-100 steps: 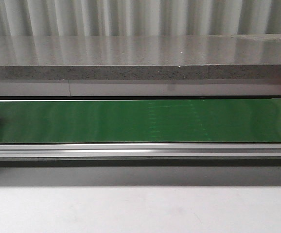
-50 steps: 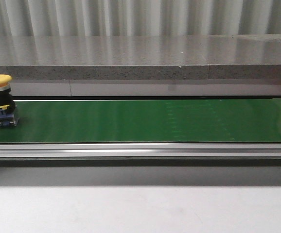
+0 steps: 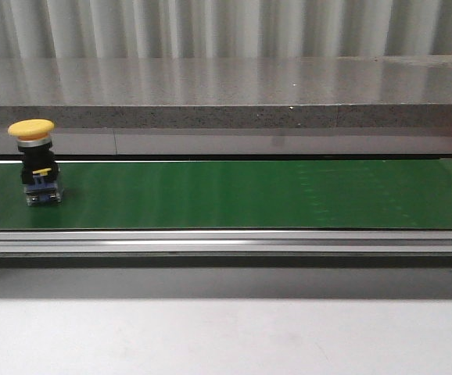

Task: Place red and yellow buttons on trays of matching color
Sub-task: 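Grasp a red button from the pile with the left gripper, then carry the red button onto the belt and release it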

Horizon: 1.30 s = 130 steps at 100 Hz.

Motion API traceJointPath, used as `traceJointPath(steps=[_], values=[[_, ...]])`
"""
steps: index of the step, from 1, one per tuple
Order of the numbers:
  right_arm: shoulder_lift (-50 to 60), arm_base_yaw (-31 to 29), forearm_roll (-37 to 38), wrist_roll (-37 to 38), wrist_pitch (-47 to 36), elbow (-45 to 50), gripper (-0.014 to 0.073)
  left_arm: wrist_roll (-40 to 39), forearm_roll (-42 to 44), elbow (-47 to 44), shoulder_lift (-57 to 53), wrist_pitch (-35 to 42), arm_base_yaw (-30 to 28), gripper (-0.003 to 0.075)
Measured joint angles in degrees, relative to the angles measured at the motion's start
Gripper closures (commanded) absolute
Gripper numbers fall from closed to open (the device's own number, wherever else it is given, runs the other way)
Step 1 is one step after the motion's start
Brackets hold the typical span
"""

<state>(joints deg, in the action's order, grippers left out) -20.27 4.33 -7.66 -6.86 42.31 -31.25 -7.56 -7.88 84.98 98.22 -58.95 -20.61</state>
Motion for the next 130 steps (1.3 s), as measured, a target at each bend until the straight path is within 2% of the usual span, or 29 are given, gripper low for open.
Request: traceJointPath(steps=[29,51,74,83,88,98,105,118,130], values=[[0.0,0.0,0.0,0.0,0.0,0.0,0.0661,1.95,-0.6,-8.85,-8.19,0.71,5.09,0.0523],[0.0,0.0,0.0,0.0,0.0,0.0,0.0661,2.08,-1.2,-11.16,-8.41,0.93,7.85,0.0523],[0.0,0.0,0.0,0.0,0.0,0.0,0.0661,2.38,-2.58,-11.16,-6.57,1.14,8.19,0.0503],[0.0,0.0,0.0,0.0,0.0,0.0,0.0661,2.38,-3.23,-11.16,-5.68,1.14,8.19,0.0449],[0.0,0.0,0.0,0.0,0.0,0.0,0.0661,2.38,-3.78,-11.16,-5.3,1.39,8.19,0.0388],[0.0,0.0,0.0,0.0,0.0,0.0,0.0661,3.4,-4.58,-11.16,-4.98,1.52,8.19,0.021],[0.0,0.0,0.0,0.0,0.0,0.0,0.0661,4.2,-5.06,-11.16,-4.65,1.52,8.19,0.016],[0.0,0.0,0.0,0.0,0.0,0.0,0.0661,6.27,-5.41,-11.16,-4.75,1.87,8.94,0.0189],[0.0,0.0,0.0,0.0,0.1,0.0,0.0661,10.2,-5.41,-11.16,-6.28,3.17,10.69,0.0258]])
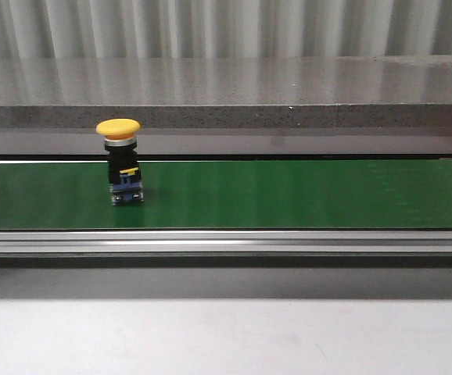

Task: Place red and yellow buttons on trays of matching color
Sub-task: 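Carry the red button onto the belt and release it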

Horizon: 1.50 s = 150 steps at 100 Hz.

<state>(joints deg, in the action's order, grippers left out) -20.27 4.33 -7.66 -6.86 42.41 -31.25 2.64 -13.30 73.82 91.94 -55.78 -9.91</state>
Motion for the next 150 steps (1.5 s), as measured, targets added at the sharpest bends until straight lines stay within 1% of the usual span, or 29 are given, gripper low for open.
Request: traceJointPath(steps=[7,9,12,14,19,21,22,26,39,61,79,102,120,136,150], values=[[0.0,0.0,0.0,0.0,0.0,0.0,0.0661,2.45,0.0,0.0,-2.09,0.93,1.18,0.0344],[0.0,0.0,0.0,0.0,0.0,0.0,0.0661,3.14,0.0,0.0,-2.81,1.17,1.55,0.038],[0.0,0.0,0.0,0.0,0.0,0.0,0.0661,4.09,0.0,0.0,-3.85,1.7,2.05,0.0449],[0.0,0.0,0.0,0.0,0.0,0.0,0.0661,4.77,0.0,0.0,-4.66,1.8,2.44,0.048],[0.0,0.0,0.0,0.0,0.0,0.0,0.0661,6.3,-0.09,-0.33,-6.65,2.19,3.4,0.0604],[0.0,0.0,0.0,0.0,0.0,0.0,0.0661,6.98,-0.09,-0.53,-7.54,2.33,3.84,0.0635],[0.0,0.0,0.0,0.0,0.0,0.0,0.0661,7.18,-0.09,-0.65,-8.14,2.48,4.0,0.0665],[0.0,0.0,0.0,0.0,0.0,0.0,0.0661,8.58,-0.09,-1.43,-9.7,3.02,4.94,0.0743],[0.0,0.0,0.0,0.0,0.0,0.0,0.0661,11.01,-0.09,-5.7,-15.97,5.82,8.47,0.074],[0.0,0.0,0.0,0.0,0.0,0.0,0.0661,12.06,-0.14,-15.89,-26.78,11.77,14.83,0.074],[0.0,0.0,0.0,0.0,0.0,0.0,0.0661,13.57,-0.24,-24.76,-36.27,13.26,18.64,0.074],[0.0,0.0,0.0,0.0,0.0,0.0,0.0661,13.74,-1.08,-34.68,-50.02,14.03,19.12,0.074],[0.0,0.0,0.0,0.0,0.14,0.0,0.0661,13.83,-1.33,-39.71,-60.81,12.82,19.12,0.074],[-1.28,0.35,0.0,0.0,1.13,0.0,0.0659,13.83,-2.1,-42.59,-65.87,10.69,19.12,0.074],[-6.76,3.4,0.0,0.0,1.79,-2.7,0.0655,13.83,-2.48,-43.28,-67.37,10.45,19.12,0.074]])
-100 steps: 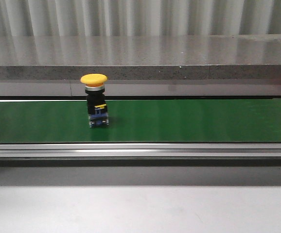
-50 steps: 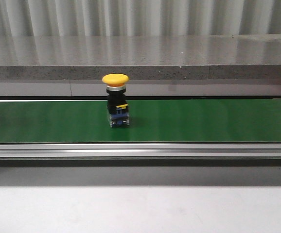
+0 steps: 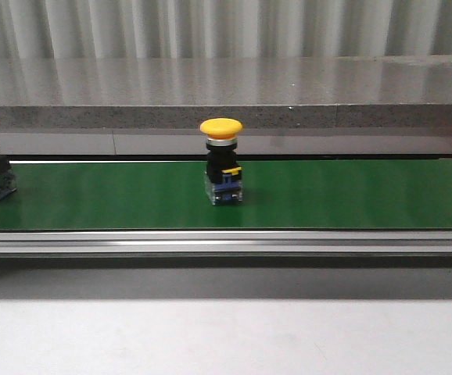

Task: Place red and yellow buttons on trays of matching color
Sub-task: 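Carry the red button onto the belt and release it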

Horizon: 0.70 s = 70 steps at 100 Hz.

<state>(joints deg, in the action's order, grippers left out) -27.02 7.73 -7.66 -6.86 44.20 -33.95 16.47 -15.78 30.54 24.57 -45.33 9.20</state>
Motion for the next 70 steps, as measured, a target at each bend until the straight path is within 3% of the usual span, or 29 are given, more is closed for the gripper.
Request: traceJointPath(steps=[6,13,30,37,70], values=[[-2.91,1.55,0.0,0.0,0.6,-2.2,0.0626,0.0,-0.04,0.0,-0.13,0.0,0.0,0.074],[-7.08,3.12,0.0,0.0,2.06,-5.61,0.0526,0.0,-0.04,-0.1,-0.26,0.0,0.0,0.074],[-19.63,5.12,-1.24,0.0,5.74,-14.44,0.0071,0.0,-0.13,-0.1,-0.26,0.0,0.0,0.074],[-24.51,6.07,-2.49,0.0,6.49,-17.63,-0.0039,0.0,-0.13,-0.1,-0.26,0.0,0.0,0.074],[-45.64,12.29,-5.17,0.0,11.21,-32.37,-0.0061,-0.1,-0.13,-0.1,-0.26,0.0,0.0,0.074]])
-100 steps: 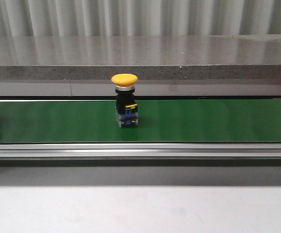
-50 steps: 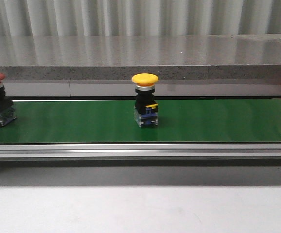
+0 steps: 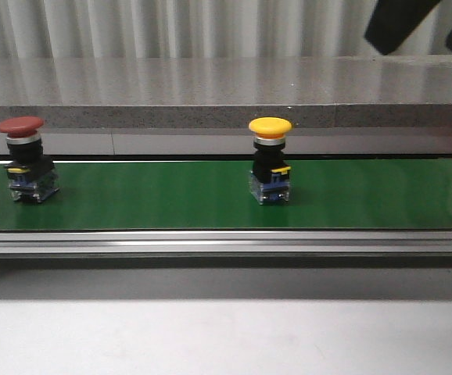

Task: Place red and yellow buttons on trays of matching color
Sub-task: 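Carry the red button onto the belt and release it, then grasp the yellow button at the belt end with the right gripper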

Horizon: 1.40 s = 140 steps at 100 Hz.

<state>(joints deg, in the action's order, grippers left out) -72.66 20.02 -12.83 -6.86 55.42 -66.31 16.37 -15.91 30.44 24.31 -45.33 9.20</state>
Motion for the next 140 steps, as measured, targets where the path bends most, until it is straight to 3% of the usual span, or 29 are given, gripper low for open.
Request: traceJointPath(steps=[59,71,83,93,121,140], values=[[-23.99,1.23,-1.32,0.0,5.3,-14.59,-0.0055,-0.09,0.0,0.0,0.0,0.0,0.0,0.074],[-26.87,1.23,-0.92,0.0,4.66,-15.83,0.0052,-0.09,0.0,0.0,0.0,0.0,0.0,0.074],[-28.57,1.23,0.09,0.0,3.48,-16.6,0.0286,-0.09,0.0,0.0,0.0,0.0,0.0,0.074],[-28.83,1.23,0.88,0.0,2.64,-16.68,0.0412,-0.09,0.0,0.0,0.0,0.0,0.0,0.074],[-28.11,1.23,1.27,0.41,1.86,-16.68,0.0429,-0.09,0.0,0.0,0.0,0.0,0.0,0.074],[-23.25,-1.72,3.13,5.97,1.86,-16.68,0.0429,-0.09,0.0,0.0,0.0,0.0,0.0,0.074]])
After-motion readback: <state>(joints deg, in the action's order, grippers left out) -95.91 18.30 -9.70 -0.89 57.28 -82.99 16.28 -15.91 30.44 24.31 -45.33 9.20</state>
